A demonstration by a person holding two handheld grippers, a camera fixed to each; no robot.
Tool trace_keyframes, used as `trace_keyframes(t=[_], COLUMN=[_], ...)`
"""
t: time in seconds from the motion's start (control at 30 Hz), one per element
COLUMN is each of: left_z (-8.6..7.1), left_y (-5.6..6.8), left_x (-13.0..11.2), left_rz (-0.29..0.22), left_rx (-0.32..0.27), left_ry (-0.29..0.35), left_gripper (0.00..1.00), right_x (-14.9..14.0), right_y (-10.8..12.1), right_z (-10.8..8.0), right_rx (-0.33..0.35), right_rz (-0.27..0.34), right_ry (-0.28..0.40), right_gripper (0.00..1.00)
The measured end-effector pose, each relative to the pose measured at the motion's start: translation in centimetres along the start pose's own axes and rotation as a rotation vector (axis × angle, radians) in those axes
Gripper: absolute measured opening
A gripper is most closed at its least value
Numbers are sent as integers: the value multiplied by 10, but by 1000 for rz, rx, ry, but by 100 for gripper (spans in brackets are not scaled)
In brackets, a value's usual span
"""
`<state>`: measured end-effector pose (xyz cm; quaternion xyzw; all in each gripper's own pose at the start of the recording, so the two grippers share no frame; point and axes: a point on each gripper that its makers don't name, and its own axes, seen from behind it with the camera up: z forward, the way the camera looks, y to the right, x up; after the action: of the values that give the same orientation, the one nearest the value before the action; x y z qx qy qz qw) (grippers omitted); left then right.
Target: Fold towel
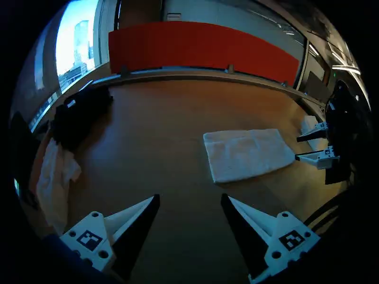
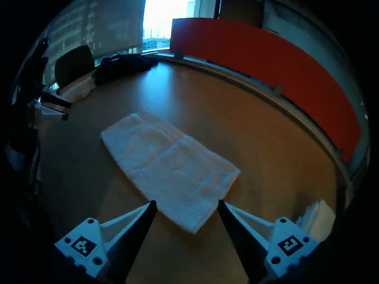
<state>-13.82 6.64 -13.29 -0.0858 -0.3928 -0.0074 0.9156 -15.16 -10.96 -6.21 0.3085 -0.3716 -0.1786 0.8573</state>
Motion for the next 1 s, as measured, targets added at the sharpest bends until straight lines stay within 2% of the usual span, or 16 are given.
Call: trace_keyframes(t=[0.17, 0.37, 0.67, 0.83, 1.0], left_z=[-3, -6, -11, -13, -14], left_y=[-2, -4, -6, -7, -8], left_x=[-4, -11, -17, -17, -17], left_rz=[2, 0, -11, -8, -10], left_rx=[7, 18, 24, 27, 29], left_ry=[0, -4, -9, -8, -7], left_gripper=[96, 96, 96, 96, 96], right_x=[-9, -24, -46, -50, -54], right_y=[3, 5, 6, 6, 8], right_z=[4, 7, 10, 11, 10], right_rx=[9, 30, 69, 79, 85], right_rz=[-11, -6, -19, -24, -19], right_ry=[-20, -51, -116, -128, -142], right_gripper=[100, 94, 69, 63, 46])
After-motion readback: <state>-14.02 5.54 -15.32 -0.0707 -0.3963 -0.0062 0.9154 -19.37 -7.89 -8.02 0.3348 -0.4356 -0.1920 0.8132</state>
